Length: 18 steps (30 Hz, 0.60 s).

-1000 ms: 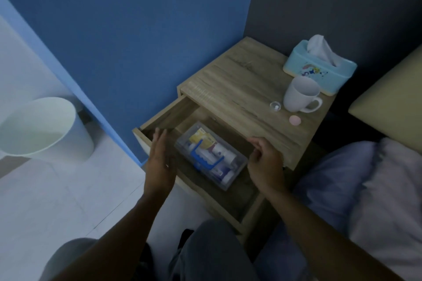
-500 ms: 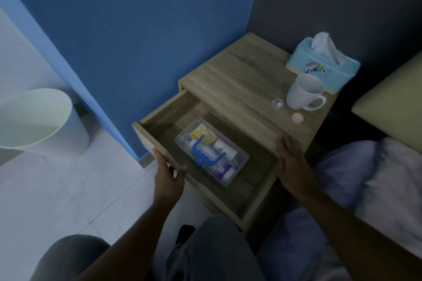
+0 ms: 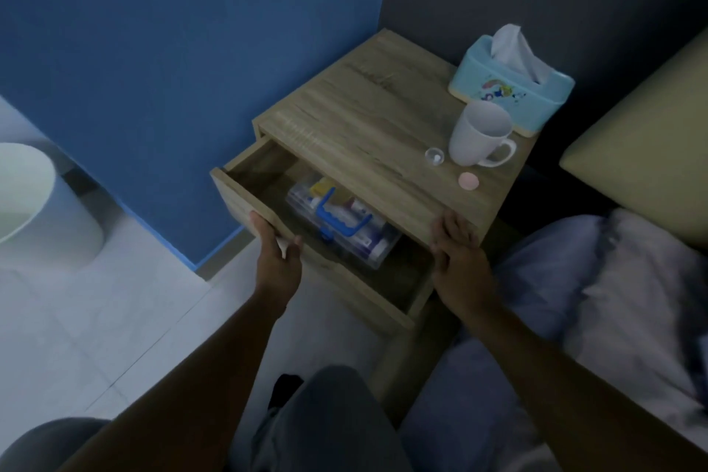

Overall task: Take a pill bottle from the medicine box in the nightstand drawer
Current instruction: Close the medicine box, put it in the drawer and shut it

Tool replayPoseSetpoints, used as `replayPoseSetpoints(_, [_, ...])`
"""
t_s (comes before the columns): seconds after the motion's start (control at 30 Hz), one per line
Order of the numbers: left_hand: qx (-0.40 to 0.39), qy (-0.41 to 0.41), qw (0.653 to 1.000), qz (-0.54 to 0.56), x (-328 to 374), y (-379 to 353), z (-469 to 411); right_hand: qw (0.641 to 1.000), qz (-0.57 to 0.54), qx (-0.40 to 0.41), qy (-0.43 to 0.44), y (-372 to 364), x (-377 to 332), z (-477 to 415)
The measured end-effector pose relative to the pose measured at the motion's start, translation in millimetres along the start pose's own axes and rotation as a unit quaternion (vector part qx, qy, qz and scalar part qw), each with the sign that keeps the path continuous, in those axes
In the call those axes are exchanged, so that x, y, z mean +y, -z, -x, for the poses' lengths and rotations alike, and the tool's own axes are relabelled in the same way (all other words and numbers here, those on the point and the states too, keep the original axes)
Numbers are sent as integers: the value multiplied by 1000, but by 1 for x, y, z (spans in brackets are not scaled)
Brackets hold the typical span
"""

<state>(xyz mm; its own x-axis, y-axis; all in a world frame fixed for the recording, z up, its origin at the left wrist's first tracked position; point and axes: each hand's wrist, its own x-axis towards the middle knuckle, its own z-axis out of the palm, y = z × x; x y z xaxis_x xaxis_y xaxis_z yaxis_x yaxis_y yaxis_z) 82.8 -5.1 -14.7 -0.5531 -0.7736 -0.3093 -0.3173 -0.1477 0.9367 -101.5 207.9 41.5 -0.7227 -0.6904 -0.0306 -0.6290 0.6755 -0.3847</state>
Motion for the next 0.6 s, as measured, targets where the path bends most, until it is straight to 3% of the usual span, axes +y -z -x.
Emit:
replayPoseSetpoints(0.23, [-11,4,999,46,11,-34,-32,999,17,30,-3,-12,-1,4])
replayPoseSetpoints(0.47, [-5,101,979,176,3,-61,-52,995,81,52,2,-20,-3,8])
replayPoseSetpoints(0.6, [-6,96,974,205,5,-73,-60,994,77,79,16,-23,-1,7])
